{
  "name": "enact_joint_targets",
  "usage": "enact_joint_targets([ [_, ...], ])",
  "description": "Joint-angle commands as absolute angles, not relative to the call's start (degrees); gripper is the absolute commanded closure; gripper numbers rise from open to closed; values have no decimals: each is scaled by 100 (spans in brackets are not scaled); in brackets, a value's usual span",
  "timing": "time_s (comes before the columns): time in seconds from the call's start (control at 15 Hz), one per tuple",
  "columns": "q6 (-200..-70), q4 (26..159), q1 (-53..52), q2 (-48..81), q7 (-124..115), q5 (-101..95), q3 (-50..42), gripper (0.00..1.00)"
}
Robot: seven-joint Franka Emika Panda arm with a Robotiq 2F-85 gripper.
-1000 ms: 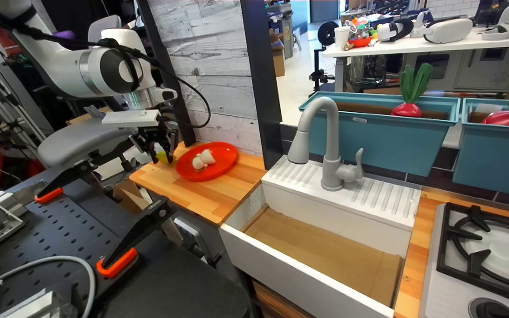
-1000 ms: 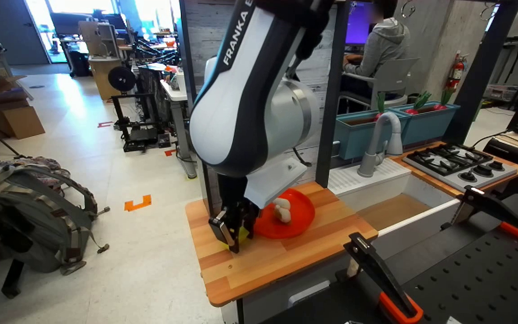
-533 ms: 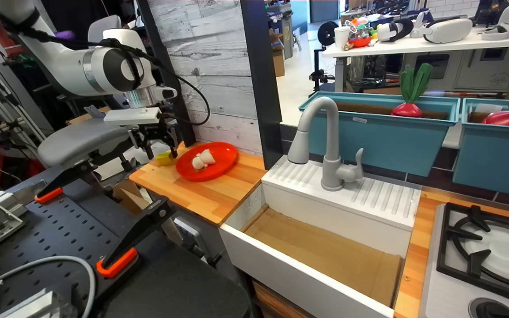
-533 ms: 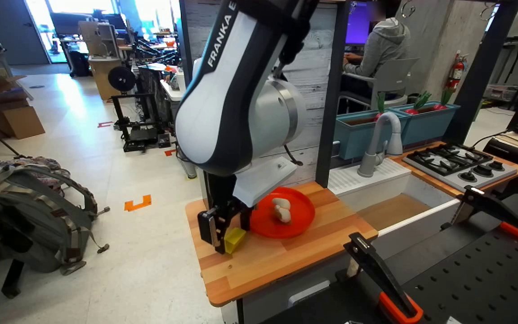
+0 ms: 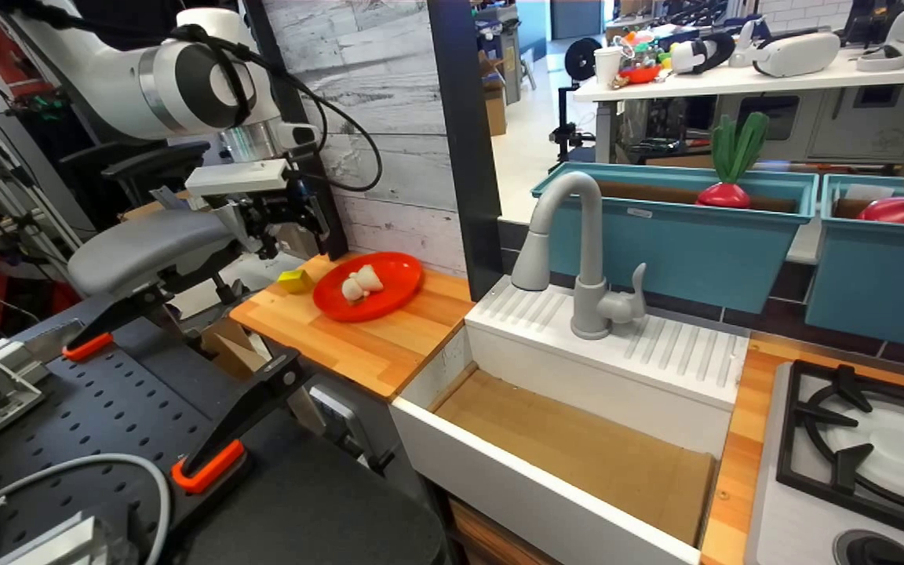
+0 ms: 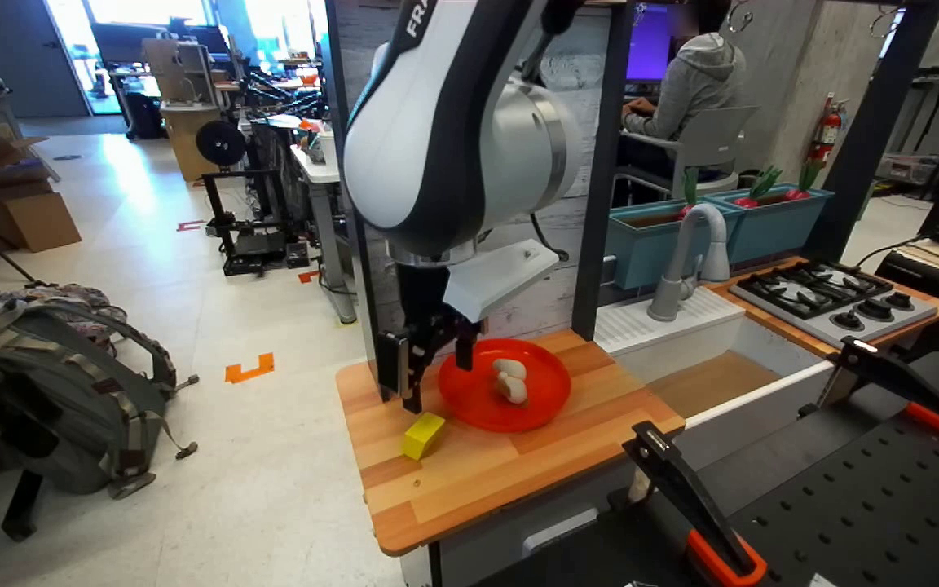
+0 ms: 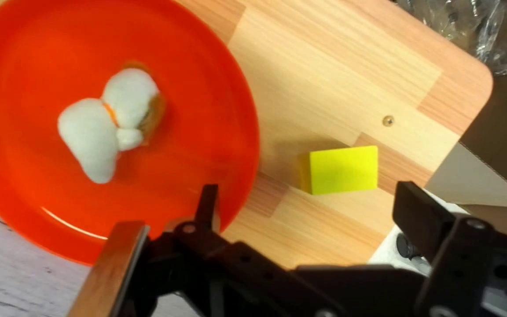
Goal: Put the white object and put it on the plate, then pick the yellow block and move it to the left on the counter, then pick the object on the plate and put it on the right of the counter
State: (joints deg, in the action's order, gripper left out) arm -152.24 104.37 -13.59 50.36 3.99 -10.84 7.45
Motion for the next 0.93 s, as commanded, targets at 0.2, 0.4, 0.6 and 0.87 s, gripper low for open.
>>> enact_joint_targets([
  [0.2, -15372, 10913, -754, 4684, 454, -848, 622, 0],
  [0.4, -15310, 10748, -544, 4838, 447, -695, 612, 0],
  [0.6, -15271, 10607, -512, 4973, 371, -607, 529, 0],
  [0.87, -15161, 10409, -582, 5194, 289, -565, 418, 0],
])
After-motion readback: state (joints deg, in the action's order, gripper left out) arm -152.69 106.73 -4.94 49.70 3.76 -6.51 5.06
